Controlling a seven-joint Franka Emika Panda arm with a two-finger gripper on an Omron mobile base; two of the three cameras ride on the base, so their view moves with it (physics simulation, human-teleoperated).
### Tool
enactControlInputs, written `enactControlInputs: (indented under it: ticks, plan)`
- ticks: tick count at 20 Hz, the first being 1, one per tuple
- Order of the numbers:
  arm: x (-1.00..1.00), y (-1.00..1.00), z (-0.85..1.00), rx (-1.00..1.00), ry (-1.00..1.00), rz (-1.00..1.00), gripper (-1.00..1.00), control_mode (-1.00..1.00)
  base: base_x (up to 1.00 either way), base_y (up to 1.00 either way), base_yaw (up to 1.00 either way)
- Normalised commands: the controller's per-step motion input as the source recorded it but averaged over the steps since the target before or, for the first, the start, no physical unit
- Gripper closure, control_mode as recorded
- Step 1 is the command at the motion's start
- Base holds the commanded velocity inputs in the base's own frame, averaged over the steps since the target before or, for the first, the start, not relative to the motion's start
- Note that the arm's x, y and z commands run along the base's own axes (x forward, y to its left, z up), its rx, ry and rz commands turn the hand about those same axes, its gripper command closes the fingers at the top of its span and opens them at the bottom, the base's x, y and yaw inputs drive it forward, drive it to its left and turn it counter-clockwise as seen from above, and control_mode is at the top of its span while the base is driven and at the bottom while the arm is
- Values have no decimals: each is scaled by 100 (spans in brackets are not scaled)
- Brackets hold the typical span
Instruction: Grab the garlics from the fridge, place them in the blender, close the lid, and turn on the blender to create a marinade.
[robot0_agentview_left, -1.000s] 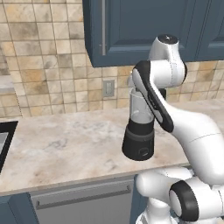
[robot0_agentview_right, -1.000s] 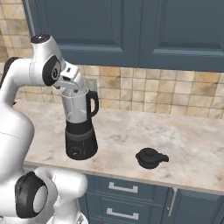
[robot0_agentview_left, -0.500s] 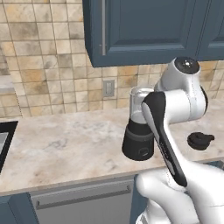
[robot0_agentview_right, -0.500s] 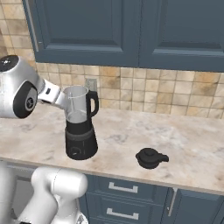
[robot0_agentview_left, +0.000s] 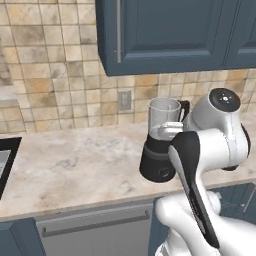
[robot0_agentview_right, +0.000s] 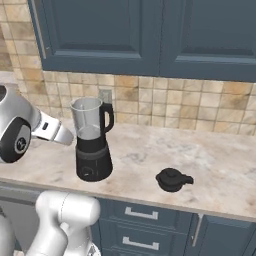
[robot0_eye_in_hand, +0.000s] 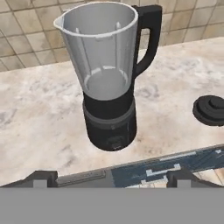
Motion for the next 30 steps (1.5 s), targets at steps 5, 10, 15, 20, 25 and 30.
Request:
enactControlInputs:
  ticks: [5, 10, 15, 20, 25, 30]
  plan:
    - [0, 0, 0, 0, 0, 0, -100, 100, -99, 30, 43]
    - [0, 0, 0, 0, 0, 0, -100, 100, -75, 55, 62]
    - [0, 0, 0, 0, 0, 0, -100, 100, -63, 86, 66]
    - [0, 0, 0, 0, 0, 0, -100, 100, -63, 98, 68]
    - [0, 0, 0, 0, 0, 0, -100, 100, -73, 86, 65]
    - [0, 0, 0, 0, 0, 0, -100, 100, -58, 26, 71]
